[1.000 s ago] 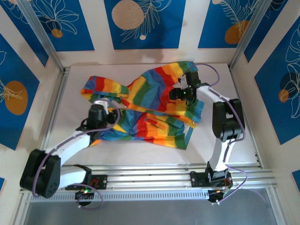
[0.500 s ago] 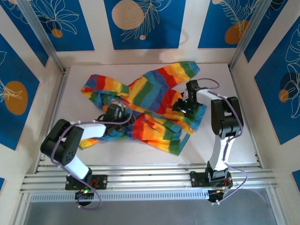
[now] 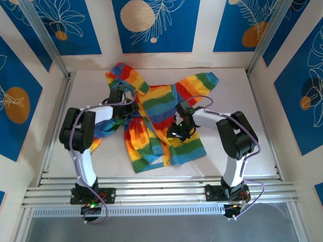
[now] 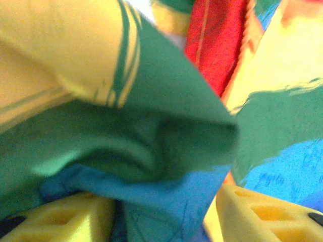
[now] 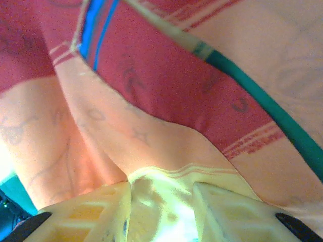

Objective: Zip up the jacket

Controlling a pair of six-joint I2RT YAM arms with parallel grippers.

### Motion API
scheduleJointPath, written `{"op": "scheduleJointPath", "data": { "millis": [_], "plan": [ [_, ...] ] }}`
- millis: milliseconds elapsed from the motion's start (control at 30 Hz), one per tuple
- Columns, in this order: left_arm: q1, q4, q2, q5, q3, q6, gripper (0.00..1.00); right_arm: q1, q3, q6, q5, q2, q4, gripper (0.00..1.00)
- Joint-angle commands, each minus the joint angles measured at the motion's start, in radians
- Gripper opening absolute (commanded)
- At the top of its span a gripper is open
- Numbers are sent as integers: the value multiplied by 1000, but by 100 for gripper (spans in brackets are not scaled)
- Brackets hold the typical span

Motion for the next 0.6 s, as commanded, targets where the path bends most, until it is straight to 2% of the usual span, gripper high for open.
{"op": "scheduleJointPath", "data": {
  "millis": [0,100,267,467,567],
  "plan": [
    [-53,-183,142,110,176,52,53,1,-1,33,35,-35,-30,39],
    [-86,-242,192,120,285,78,53,-11,38,14,61,-73,-62,43],
    [-72,-252,120,114,281,97,54,-41,161,-64,100,-59,-158,44],
    [-55,-354,-36,72,227,213,56,-97,311,-118,63,63,-202,40],
    [-59,-342,-108,84,137,200,55,-121,434,-132,-10,184,-232,35]
  ]
}}
